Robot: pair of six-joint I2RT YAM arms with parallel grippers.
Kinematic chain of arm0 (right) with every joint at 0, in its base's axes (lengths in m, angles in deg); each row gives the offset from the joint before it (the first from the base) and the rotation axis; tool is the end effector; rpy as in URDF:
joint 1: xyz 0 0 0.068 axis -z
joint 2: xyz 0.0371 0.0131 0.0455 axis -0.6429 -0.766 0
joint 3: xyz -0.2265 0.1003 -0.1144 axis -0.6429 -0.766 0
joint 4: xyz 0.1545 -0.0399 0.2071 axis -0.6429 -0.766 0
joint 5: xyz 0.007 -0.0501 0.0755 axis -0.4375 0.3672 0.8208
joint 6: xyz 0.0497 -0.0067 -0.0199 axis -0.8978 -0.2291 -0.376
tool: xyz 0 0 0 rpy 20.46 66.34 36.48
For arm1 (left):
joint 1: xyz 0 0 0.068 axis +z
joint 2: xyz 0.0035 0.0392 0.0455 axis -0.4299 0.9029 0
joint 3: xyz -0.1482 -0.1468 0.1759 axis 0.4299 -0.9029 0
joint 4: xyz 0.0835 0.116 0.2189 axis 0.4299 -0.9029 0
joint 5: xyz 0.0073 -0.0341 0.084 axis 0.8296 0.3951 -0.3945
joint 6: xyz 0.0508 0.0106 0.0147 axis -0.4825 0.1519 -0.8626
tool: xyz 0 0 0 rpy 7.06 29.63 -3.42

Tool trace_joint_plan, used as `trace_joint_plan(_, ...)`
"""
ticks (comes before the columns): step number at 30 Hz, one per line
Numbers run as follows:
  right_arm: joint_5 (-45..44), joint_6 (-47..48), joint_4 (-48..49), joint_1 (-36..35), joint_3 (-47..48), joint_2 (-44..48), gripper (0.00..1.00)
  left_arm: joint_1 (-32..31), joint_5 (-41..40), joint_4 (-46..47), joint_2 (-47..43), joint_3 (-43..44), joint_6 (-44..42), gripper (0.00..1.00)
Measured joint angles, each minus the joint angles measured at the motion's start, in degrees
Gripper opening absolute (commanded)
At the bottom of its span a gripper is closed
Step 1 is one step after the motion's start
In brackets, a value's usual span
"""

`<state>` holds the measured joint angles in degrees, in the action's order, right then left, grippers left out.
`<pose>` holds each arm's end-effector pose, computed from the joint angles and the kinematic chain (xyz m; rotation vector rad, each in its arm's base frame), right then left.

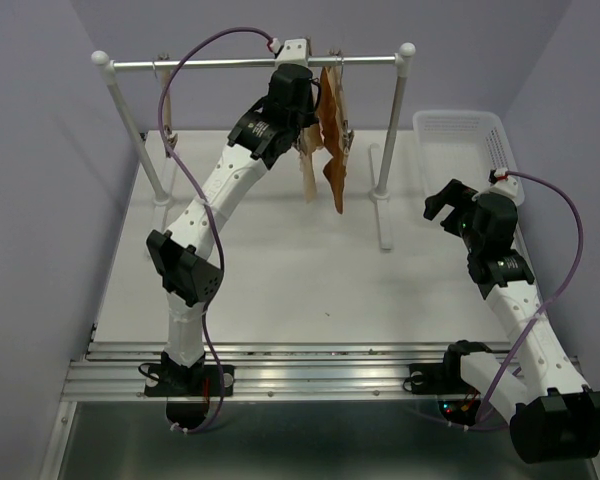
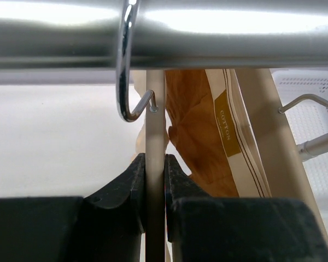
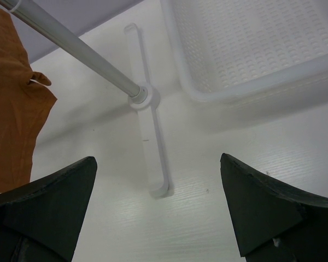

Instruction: Remove the underwear clipped to the hanger

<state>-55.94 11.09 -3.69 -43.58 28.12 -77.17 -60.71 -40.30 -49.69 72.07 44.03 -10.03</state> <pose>0.2103 0.0087 0.3135 0.4385 1.8356 0.2281 0.3710 -0.2472 0.4689 0.0315 1.7629 -0.3497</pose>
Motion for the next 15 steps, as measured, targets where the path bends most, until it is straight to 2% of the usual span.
trace_joint_plan(15, 0.04, 0.26, 0.00, 0.00, 0.00, 0.00, 1.00, -3.37, -7.56, 6.45, -3.48, -5.44, -13.75, 0.00)
